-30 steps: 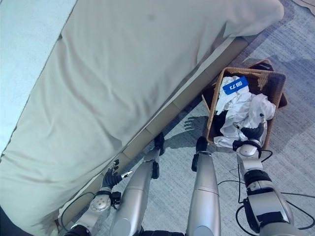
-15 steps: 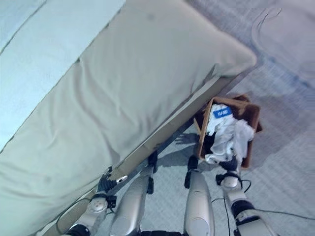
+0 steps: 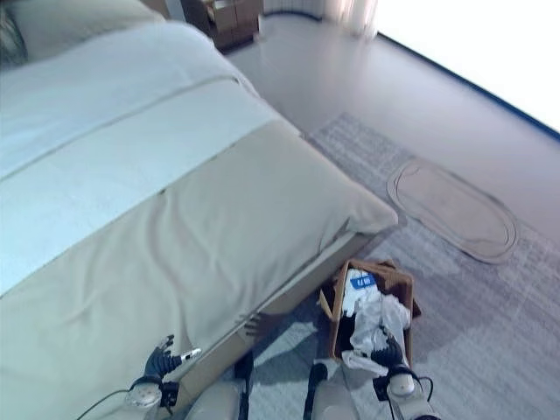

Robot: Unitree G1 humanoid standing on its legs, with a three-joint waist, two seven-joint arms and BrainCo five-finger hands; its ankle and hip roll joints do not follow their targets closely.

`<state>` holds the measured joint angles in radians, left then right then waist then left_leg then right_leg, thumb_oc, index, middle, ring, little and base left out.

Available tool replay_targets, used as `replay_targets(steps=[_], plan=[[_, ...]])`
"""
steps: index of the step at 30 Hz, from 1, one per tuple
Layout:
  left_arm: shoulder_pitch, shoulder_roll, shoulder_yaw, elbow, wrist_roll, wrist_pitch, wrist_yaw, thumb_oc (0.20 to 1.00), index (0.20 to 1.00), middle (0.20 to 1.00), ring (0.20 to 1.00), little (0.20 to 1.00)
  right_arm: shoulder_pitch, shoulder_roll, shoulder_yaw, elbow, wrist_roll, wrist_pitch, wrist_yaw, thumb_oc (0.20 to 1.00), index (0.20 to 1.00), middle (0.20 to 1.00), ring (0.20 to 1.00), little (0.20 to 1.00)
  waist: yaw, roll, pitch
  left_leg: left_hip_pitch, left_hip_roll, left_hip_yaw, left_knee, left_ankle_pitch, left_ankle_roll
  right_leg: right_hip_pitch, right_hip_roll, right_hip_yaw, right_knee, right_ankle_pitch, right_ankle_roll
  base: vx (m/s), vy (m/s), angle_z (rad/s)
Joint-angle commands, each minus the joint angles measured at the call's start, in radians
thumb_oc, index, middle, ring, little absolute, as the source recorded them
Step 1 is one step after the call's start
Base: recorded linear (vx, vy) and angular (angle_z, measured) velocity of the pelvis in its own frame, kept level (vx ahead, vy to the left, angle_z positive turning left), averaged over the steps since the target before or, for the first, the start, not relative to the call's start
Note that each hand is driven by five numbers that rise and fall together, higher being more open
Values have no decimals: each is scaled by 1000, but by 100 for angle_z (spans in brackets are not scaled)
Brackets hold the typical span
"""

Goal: Pick up clothes into the bucket

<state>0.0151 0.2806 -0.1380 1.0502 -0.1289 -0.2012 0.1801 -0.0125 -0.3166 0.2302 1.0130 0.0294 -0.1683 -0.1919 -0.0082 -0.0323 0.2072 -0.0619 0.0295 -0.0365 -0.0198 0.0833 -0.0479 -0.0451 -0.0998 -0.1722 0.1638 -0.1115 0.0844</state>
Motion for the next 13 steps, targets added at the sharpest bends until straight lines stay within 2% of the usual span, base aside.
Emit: replay_targets(steps=[1,5,13], plan=[[-20,-3,11,28,67,0,-61,1000,1000,1000,1000,1000,-17,-2,-5,27,-16,1,36,1000,1000,1000,1000,1000,12,-25,-7,43,-50,41,92,-125,25,13,7,23,-83,108,34,42,16,-2],[6,-26,27,72,58,10,-109,1000,1000,1000,1000,1000,9,26,-6,81,-30,11,66,1000,1000,1000,1000,1000,17,-28,-65,99,-42,47,70,-135,23,72,13,19,-117,99,31,60,11,-2],[32,-57,38,130,65,21,-126,1000,1000,1000,1000,1000,32,63,-23,113,-7,15,79,1000,1000,1000,1000,1000,26,-22,-91,144,-42,43,86,-155,22,133,13,13,-120,78,24,43,-4,-1]])
